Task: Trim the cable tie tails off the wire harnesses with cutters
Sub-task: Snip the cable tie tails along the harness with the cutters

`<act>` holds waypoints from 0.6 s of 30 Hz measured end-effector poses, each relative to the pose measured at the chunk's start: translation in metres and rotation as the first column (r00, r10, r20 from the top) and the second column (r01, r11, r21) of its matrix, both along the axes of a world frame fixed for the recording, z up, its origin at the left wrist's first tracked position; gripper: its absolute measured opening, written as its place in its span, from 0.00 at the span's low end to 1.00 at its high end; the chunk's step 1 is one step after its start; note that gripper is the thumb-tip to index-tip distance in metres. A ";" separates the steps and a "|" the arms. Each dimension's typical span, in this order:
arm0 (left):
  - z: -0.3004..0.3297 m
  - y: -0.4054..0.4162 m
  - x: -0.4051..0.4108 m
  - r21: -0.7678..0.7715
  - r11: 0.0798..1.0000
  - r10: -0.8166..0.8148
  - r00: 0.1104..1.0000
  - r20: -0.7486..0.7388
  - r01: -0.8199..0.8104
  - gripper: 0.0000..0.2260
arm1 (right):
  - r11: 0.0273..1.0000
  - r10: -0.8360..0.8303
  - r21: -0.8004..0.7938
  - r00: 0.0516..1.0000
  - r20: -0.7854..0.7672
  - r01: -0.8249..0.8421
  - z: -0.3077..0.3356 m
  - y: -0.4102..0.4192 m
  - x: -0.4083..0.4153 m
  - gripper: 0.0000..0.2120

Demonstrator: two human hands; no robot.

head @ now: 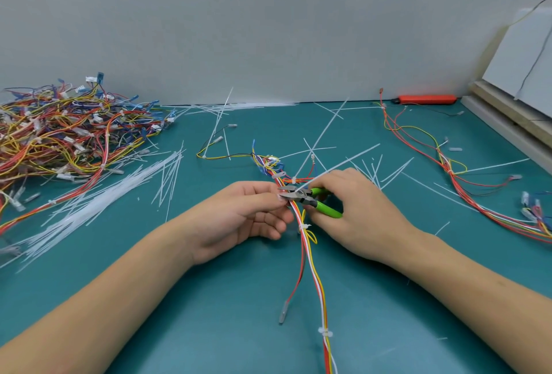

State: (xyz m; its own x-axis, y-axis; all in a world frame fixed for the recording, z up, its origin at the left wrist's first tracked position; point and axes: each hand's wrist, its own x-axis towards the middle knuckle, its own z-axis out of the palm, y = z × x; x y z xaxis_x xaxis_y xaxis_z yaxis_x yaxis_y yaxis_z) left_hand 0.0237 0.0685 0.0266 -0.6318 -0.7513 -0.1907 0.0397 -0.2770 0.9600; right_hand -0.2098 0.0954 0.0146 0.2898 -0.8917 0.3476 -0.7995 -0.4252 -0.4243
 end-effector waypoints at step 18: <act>0.001 0.001 -0.001 0.000 1.000 0.010 1.000 0.013 -0.010 0.08 | 1.000 0.028 0.008 0.996 0.089 -0.029 0.000 0.001 -0.001 0.09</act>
State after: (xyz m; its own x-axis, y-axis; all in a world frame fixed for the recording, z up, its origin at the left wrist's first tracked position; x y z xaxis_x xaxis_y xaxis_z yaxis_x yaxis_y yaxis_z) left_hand 0.0226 0.0698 0.0279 -0.6216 -0.7577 -0.1988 0.0299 -0.2766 0.9605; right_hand -0.2104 0.0965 0.0149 0.2834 -0.8870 0.3646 -0.7461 -0.4428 -0.4972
